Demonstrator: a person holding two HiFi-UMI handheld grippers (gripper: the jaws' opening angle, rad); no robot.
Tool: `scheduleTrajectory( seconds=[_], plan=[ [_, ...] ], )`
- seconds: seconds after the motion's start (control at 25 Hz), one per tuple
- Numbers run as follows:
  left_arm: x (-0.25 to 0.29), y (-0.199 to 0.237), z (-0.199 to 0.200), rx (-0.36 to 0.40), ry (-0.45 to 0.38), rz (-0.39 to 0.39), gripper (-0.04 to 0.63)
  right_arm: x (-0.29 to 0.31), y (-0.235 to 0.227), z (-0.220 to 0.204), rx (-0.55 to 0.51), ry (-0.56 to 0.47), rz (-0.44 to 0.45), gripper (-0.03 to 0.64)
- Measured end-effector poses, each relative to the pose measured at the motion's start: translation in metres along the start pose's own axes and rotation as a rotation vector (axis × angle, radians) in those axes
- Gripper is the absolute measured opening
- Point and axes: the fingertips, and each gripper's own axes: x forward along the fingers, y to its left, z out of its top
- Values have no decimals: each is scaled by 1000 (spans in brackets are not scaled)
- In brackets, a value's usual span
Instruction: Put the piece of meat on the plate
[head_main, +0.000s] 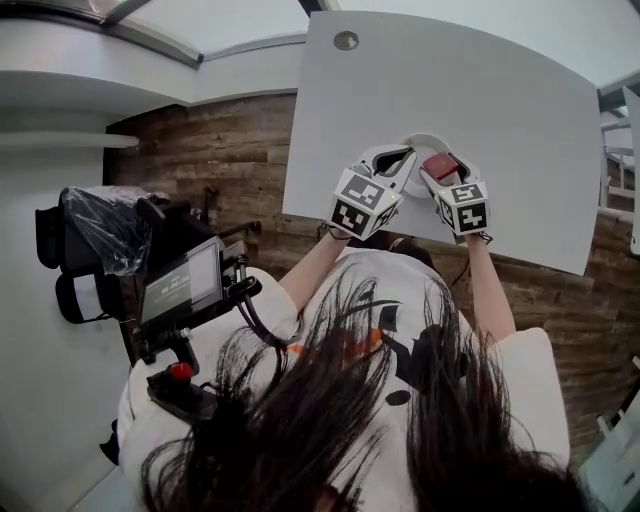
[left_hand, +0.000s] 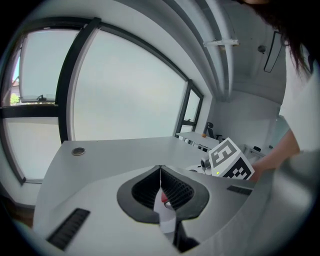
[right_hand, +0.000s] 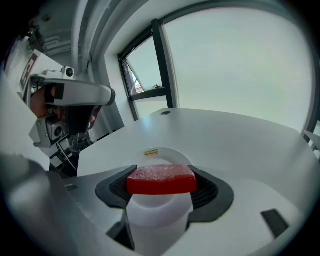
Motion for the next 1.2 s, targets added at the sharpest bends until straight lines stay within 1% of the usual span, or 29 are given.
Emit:
scheduleTrajectory(
  seconds=[0.12, 0.28, 0.48, 0.64, 0.88, 1.2],
  plan=[
    [1, -2, -1, 3, 5, -8, 8, 1, 8, -9, -18, 29, 11, 313],
    [2, -4, 2, -1, -3, -16, 8, -1, 12, -22, -14, 56, 7, 313],
    [3, -8, 0, 0, 6, -27, 8, -10, 17, -29, -105, 79, 20, 311],
    [3, -7, 1, 1, 4, -29, 8, -12, 19, -33, -142, 98, 33, 312],
    [4, -6, 2, 1, 3, -26, 8, -15, 20, -39, -233, 122, 52, 311],
    [5, -5, 1, 2, 12, -25, 8, -16, 18, -42, -271, 121, 55, 311]
  ],
)
